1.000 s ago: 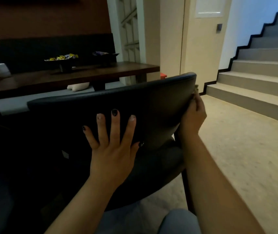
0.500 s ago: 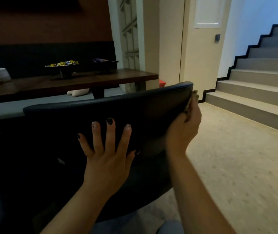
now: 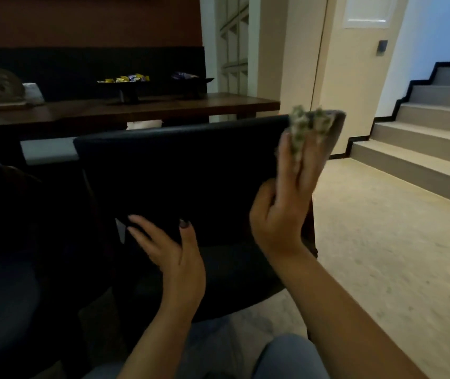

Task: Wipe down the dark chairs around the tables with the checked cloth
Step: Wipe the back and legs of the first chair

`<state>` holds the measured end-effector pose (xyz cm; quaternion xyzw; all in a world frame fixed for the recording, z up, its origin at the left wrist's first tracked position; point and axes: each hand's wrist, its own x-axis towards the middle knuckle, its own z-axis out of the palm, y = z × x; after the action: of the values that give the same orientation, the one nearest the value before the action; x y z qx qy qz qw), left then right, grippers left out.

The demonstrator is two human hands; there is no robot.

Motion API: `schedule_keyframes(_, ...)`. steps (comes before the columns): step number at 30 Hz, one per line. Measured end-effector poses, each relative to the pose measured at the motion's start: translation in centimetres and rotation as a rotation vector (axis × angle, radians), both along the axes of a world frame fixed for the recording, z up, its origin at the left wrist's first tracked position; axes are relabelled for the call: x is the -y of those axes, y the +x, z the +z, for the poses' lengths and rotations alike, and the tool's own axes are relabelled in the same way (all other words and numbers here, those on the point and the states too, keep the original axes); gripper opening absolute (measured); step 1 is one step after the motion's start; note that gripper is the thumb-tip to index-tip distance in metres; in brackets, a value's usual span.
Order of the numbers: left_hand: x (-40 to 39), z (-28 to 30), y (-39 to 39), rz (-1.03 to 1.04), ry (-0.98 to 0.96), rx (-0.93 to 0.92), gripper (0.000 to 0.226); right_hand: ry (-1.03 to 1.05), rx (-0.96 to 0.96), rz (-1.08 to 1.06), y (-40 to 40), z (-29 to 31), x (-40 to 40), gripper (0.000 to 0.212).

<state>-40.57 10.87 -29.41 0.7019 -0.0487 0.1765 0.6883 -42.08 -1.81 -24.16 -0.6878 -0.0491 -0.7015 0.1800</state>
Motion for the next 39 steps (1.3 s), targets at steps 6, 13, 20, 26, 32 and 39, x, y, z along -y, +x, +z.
schedule_keyframes(6, -2.1, -1.8, 3.5, -0.536, -0.677, -0.400, 0.079, -0.460, -0.043, 0.046, -0.6, 2.5, 3.0, 0.034)
schedule_keyframes(13, -3.2, -2.8, 4.2, -0.693, -1.036, -0.542, 0.069, -1.128, -0.281, 0.020, 0.4, -2.6, 3.0, 0.042)
schedule_keyframes(20, -3.9, -3.1, 4.8, -0.821, -1.072, -0.572, 0.069, -1.017, -0.110, -0.017, -0.7, 5.5, -0.3, 0.031)
schedule_keyframes(26, -4.3, -3.1, 4.6, -0.838, -1.121, -0.588, 0.072, -1.359, -0.288, 0.001, 0.6, 0.9, -0.6, 0.018)
schedule_keyframes(32, -3.9, -3.9, 5.1, -0.868, -1.109, -0.570, 0.076, -1.568, -0.489, 0.016, 1.1, 0.9, -0.3, 0.021)
schedule_keyframes(39, -3.5, -5.1, 5.5, -0.861, -1.136, -0.602, 0.073, -1.173, -0.161, -0.033, 1.0, 3.3, -4.1, 0.015)
